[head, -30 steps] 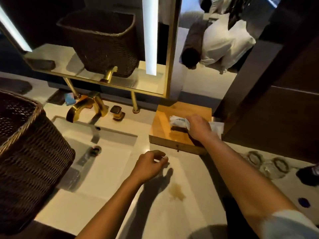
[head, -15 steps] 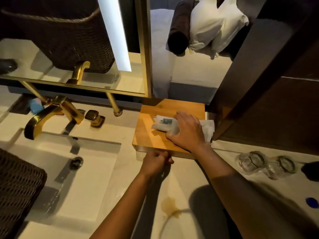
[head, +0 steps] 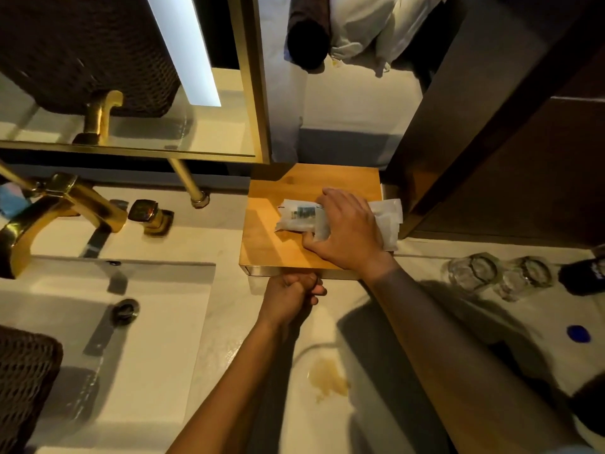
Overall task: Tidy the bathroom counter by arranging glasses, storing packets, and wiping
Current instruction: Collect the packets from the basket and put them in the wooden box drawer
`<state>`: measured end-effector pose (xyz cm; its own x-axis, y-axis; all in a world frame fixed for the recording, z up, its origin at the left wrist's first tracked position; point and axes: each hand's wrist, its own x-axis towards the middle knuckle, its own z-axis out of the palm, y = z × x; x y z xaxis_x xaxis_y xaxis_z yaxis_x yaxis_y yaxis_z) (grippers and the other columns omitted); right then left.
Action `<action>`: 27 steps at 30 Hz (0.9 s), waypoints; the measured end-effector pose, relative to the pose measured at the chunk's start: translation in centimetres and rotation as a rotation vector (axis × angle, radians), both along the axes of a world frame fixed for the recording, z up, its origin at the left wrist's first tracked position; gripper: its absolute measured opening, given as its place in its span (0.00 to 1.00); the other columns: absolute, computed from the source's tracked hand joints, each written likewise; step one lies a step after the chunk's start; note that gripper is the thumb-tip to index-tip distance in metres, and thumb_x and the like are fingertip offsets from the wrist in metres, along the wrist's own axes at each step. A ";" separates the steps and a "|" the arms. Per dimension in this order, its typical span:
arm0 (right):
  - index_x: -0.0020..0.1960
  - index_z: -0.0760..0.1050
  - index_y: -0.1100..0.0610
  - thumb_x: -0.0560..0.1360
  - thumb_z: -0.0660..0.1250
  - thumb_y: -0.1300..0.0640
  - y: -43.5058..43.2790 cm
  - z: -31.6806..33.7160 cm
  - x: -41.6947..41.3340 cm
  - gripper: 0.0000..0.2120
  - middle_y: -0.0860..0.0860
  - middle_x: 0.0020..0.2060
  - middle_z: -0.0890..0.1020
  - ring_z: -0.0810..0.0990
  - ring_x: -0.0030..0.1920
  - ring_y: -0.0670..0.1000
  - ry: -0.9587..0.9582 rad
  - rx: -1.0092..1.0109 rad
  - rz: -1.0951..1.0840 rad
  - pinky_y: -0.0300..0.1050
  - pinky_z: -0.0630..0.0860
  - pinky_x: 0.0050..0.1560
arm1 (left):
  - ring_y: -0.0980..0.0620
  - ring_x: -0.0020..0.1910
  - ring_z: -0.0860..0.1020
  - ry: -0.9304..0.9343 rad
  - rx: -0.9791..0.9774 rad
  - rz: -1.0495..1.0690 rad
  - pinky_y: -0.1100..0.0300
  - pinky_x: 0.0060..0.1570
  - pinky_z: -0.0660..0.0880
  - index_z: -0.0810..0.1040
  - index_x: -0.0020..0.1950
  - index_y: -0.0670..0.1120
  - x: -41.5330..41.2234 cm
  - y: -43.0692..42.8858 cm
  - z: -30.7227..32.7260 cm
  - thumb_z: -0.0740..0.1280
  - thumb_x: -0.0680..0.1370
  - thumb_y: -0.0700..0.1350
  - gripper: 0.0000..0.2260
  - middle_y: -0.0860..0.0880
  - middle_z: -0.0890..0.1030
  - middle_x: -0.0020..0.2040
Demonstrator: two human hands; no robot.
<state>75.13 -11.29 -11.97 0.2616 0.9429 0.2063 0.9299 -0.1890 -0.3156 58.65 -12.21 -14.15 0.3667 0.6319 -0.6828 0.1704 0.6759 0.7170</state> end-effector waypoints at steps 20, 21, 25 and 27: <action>0.66 0.73 0.51 0.68 0.66 0.32 0.1 -0.3 0.1 0.34 0.51 0.68 0.75 0.72 0.68 0.51 -0.046 0.020 -0.007 0.51 0.68 0.70 | 0.49 0.39 0.84 0.285 0.283 -0.233 0.53 0.48 0.80 0.86 0.37 0.47 -2.3 -2.9 0.9 0.65 0.78 0.49 0.14 0.50 0.86 0.34; 0.66 0.73 0.51 0.68 0.66 0.32 0.1 -0.3 0.1 0.34 0.51 0.68 0.75 0.72 0.69 0.51 -0.044 0.018 -0.008 0.51 0.68 0.70 | 0.50 0.40 0.84 0.297 0.289 -0.246 0.52 0.49 0.80 0.86 0.37 0.48 -2.5 -3.1 0.9 0.65 0.78 0.50 0.14 0.51 0.86 0.34; 0.66 0.73 0.51 0.68 0.66 0.32 0.1 -0.3 0.1 0.34 0.50 0.68 0.75 0.72 0.69 0.51 -0.040 0.024 -0.008 0.52 0.67 0.70 | 0.52 0.38 0.84 0.362 0.363 -0.281 0.51 0.48 0.80 0.85 0.35 0.48 -3.0 -4.0 1.1 0.66 0.77 0.51 0.14 0.53 0.85 0.32; 0.66 0.73 0.51 0.68 0.66 0.32 0.1 -0.3 0.1 0.34 0.50 0.68 0.75 0.72 0.69 0.51 -0.049 0.023 -0.010 0.51 0.67 0.70 | 0.54 0.37 0.83 0.369 0.357 -0.289 0.51 0.48 0.80 0.84 0.35 0.48 -3.3 -4.3 1.3 0.66 0.78 0.50 0.15 0.54 0.84 0.31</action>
<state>75.21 -11.18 -12.25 0.2597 0.9351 0.2411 0.9425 -0.1910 -0.2743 55.38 -16.54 -12.85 0.3366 0.7562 -0.5611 0.5934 0.2923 0.7499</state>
